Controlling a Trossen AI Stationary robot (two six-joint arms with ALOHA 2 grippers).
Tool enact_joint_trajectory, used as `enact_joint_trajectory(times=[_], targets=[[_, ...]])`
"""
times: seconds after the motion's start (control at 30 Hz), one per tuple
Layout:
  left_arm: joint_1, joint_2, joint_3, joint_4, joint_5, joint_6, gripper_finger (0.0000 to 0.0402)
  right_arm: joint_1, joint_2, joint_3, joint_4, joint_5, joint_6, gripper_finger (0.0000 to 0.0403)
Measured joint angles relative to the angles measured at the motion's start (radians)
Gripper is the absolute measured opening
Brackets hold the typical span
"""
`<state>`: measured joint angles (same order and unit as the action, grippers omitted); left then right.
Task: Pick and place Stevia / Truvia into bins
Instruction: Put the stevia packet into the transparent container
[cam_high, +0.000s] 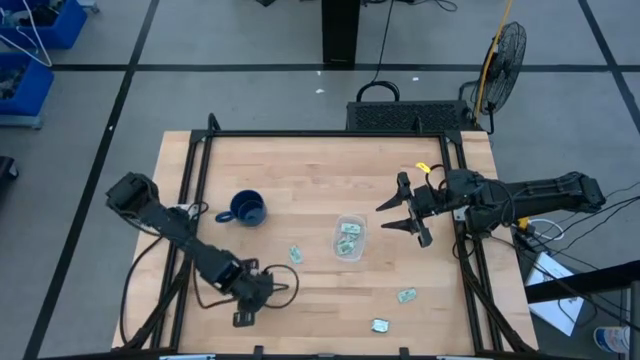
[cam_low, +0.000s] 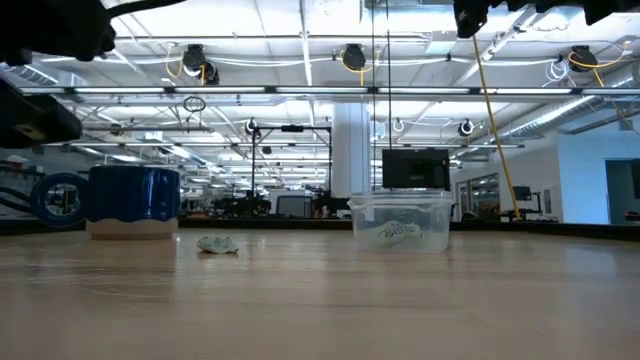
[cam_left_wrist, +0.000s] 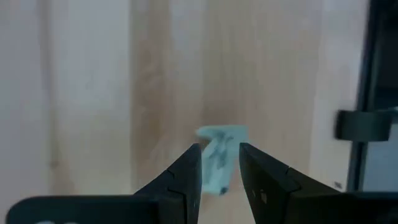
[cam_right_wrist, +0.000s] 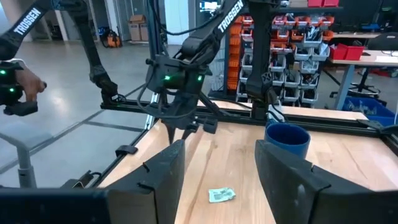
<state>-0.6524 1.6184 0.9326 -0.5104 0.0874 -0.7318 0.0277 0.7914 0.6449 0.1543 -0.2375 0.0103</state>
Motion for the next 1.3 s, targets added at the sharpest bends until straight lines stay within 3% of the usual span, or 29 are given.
enact_joint_trajectory(times=[0.47,0.77,1.3], targets=[[-0.017,0.0,-0.146,0.182,0.023,-0.066,0.0113,0.0,0.0,0.0,0.0,0.0,0.002,0.0187],[-0.016,0.0,-0.152,0.224,0.071,-0.059,0.0113,0.0,0.0,0.0,0.0,0.0,0.003,0.0187],[-0.016,0.0,-0.166,0.277,0.069,-0.033,0.0113,0.0,0.0,0.0,-0.001,0.0,0.001,0.0187]])
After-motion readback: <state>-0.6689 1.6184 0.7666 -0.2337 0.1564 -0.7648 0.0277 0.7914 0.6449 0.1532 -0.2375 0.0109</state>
